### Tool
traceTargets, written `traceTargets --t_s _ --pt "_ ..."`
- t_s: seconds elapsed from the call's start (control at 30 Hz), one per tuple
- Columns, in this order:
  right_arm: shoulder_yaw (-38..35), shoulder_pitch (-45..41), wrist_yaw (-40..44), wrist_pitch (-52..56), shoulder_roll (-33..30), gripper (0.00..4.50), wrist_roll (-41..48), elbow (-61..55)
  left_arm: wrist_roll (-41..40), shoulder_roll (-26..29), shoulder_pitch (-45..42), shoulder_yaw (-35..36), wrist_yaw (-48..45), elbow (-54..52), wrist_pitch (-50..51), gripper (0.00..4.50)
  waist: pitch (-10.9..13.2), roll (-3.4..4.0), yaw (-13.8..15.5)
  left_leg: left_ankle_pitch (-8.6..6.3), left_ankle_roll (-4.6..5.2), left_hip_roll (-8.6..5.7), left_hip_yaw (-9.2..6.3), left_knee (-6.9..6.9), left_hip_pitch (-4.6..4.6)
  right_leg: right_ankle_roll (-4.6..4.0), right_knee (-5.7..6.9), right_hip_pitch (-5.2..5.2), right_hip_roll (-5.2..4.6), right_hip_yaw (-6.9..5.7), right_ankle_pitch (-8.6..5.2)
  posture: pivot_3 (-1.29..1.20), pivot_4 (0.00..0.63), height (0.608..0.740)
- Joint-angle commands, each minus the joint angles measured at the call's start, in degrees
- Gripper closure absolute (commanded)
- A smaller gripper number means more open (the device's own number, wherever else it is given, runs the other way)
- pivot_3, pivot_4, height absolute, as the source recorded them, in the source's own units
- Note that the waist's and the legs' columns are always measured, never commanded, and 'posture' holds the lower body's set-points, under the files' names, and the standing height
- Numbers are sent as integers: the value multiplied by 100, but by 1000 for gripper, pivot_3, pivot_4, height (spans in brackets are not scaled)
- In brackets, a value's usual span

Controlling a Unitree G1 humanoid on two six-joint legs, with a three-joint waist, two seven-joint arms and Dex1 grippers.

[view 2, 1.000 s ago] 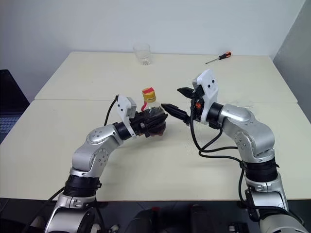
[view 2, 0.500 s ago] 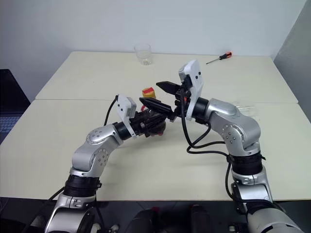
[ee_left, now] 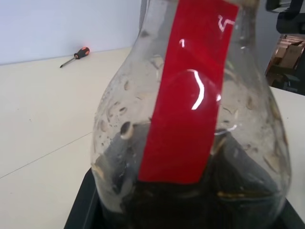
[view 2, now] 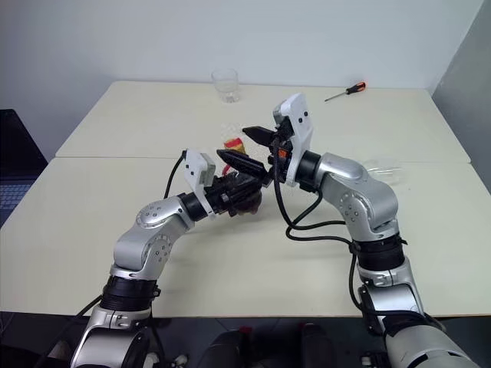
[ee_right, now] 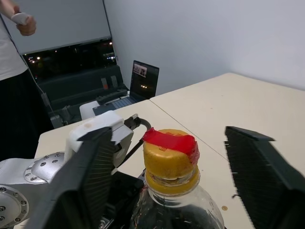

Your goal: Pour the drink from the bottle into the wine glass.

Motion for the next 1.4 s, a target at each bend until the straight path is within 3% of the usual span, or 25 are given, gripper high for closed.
traceTargets --t_s 0.03,0.17,0.2,0.6,1.07,1.17,1.3,1.4 --pt "13 -155 34 -163 27 1866 -48 -86 0 -20 -61 25 -12 -288 -175 2453 0 0 0 0 0 0 0 0 0 0 0 0 0 0 0 0 150 740" --pt "39 -157 61 -190 33 3241 -84 -81 -6 -26 -60 21 -9 -303 -165 2453 0 0 0 0 0 0 0 0 0 0 0 0 0 0 0 0 150 740" --pt "40 -158 67 -195 33 3354 -93 -78 -5 -21 -71 29 -12 -289 -168 2453 0 0 0 0 0 0 0 0 0 0 0 0 0 0 0 0 150 740" --pt "-221 -284 116 -107 0 3353 47 -125 -14 -1 -58 62 12 -307 -145 2453 0 0 0 0 0 0 0 0 0 0 0 0 0 0 0 0 150 740" --pt "-1046 258 -279 492 -924 3353 573 -970 -273 265 847 128 40 -1259 370 2453 0 0 5 0 1 1 0 -1 -1 0 0 0 -1 1 0 0 150 740" --pt "-1203 872 -545 402 -1148 3353 372 -1335 -299 253 859 177 105 -1318 435 2453 0 -1 26 0 1 -1 1 -1 -1 0 -5 3 -2 1 0 0 150 740" --pt "-1006 2573 -932 -334 -1401 3353 -531 -2096 -353 245 874 192 156 -1381 504 2453 -3 -6 48 -1 1 -3 1 -3 -4 1 -10 6 -2 1 -1 0 150 740" --pt "-888 3983 -1412 -803 -1190 3353 -1123 -2310 -436 265 978 139 118 -1544 623 2453 -3 -6 30 -1 1 -1 4 -4 -1 2 -6 5 -2 5 -1 0 150 740"
